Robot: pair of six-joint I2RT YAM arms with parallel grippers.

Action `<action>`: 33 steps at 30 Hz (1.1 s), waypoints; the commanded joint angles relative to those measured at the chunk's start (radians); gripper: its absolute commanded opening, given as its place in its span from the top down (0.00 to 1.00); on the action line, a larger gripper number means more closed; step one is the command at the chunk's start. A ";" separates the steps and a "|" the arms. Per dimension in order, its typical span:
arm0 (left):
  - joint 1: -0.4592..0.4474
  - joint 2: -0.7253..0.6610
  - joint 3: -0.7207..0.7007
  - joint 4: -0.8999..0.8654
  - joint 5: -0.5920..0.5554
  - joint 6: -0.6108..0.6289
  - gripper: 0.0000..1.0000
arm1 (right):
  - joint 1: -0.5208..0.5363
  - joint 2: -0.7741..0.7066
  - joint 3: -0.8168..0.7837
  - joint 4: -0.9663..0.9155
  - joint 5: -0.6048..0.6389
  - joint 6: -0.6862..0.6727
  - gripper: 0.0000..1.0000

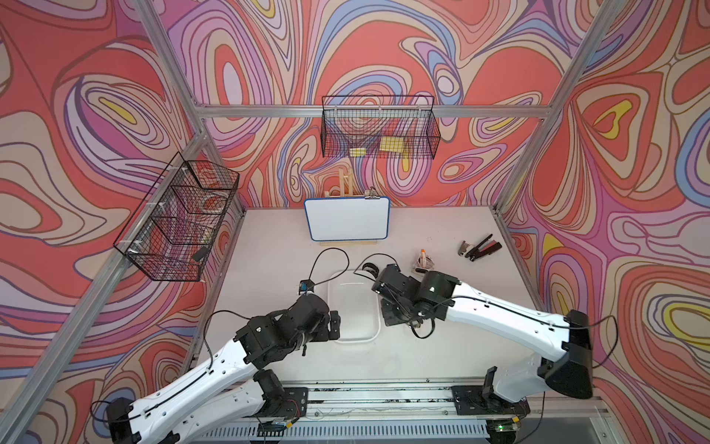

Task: Put the watch into the storage box
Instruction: Pick up the watch at the center of the board, then place the watch in the storage box.

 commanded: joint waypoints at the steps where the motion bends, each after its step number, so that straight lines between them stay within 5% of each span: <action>1: 0.080 -0.048 0.006 0.006 0.108 0.037 0.02 | -0.008 0.165 0.099 0.053 -0.088 -0.129 1.00; 16: 0.140 -0.168 0.044 -0.131 0.100 0.110 0.04 | -0.150 0.528 0.308 0.147 -0.300 -0.196 1.00; 30: 0.140 -0.139 0.024 -0.049 0.173 0.134 0.05 | -0.187 0.648 0.367 0.081 -0.189 -0.205 1.00; 33: 0.140 -0.145 0.018 -0.010 0.212 0.135 0.05 | -0.186 0.614 0.333 0.129 -0.215 -0.194 0.74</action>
